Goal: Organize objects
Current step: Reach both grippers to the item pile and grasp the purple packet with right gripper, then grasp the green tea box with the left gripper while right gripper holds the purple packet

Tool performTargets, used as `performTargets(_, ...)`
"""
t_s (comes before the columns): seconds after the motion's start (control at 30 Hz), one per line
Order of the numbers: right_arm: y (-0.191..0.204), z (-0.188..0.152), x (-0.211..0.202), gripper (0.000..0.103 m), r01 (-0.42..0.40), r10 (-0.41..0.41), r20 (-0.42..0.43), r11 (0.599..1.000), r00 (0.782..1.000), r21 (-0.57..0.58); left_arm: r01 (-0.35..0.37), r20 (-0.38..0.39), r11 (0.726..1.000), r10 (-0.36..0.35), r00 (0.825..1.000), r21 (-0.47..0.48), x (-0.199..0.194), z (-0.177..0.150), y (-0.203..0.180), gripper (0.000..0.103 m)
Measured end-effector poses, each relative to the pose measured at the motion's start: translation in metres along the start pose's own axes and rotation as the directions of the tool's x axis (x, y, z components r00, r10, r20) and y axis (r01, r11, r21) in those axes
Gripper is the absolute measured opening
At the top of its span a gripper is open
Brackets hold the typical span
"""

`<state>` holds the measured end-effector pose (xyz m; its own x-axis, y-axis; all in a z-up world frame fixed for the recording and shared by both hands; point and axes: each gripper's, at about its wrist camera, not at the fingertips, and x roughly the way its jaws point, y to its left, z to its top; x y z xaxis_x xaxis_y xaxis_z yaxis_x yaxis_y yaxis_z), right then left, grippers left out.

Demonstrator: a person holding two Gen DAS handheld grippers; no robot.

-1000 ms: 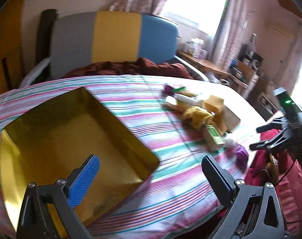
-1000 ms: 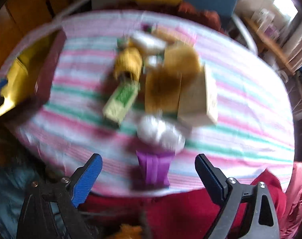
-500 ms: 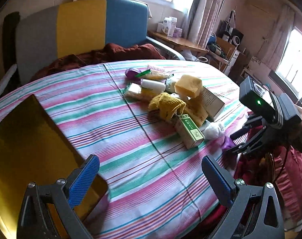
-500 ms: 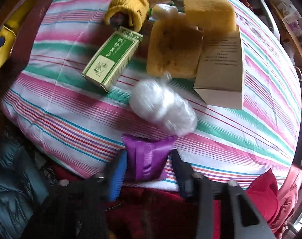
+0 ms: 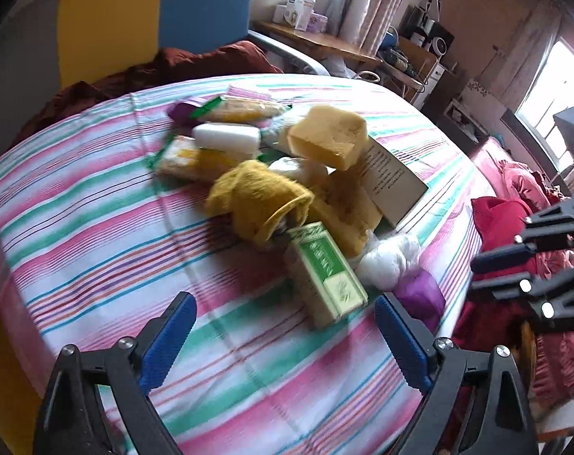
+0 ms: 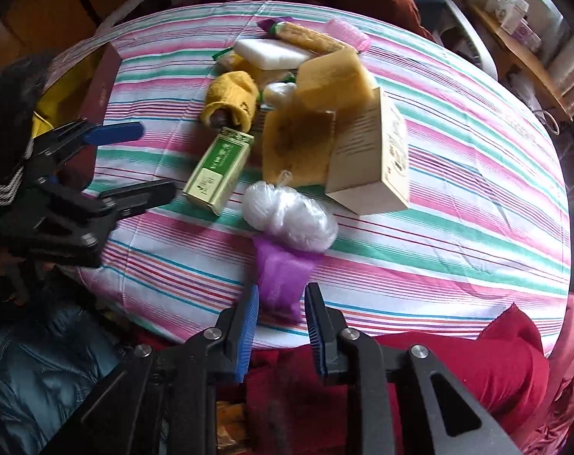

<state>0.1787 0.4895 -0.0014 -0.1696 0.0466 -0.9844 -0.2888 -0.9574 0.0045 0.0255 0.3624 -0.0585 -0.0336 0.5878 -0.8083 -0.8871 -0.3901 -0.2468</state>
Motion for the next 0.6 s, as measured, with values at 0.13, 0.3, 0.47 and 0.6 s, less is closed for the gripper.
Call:
performTargets(0.13, 0.005, 0.005, 0.022, 0.030, -0.022, 0.023, -0.031, 1.000, 0.999, 0.009, 0.001, -0.028, 1.000, -0.001, 1.000, 0.005, 0.018, 0.013, -0.007, 0.091)
performTargets(0.3, 0.009, 0.005, 0.023, 0.050, -0.040, 0.040, -0.049, 0.999, 0.998, -0.015, -0.013, -0.059, 0.999, 0.014, 0.998, 0.031, 0.037, 0.024, -0.015, 0.075)
performTargets(0.47, 0.012, 0.015, 0.039, 0.050, -0.015, 0.012, -0.132, 1.000, 0.991, -0.026, -0.010, -0.102, 0.999, 0.014, 0.995, 0.043, 0.051, 0.020, -0.018, 0.057)
performTargets(0.6, 0.017, 0.025, 0.055, 0.050, 0.002, -0.011, -0.203, 0.999, 0.979, -0.042, -0.004, -0.085, 0.999, 0.008, 0.996, 0.044, 0.044, 0.011, -0.010, 0.037)
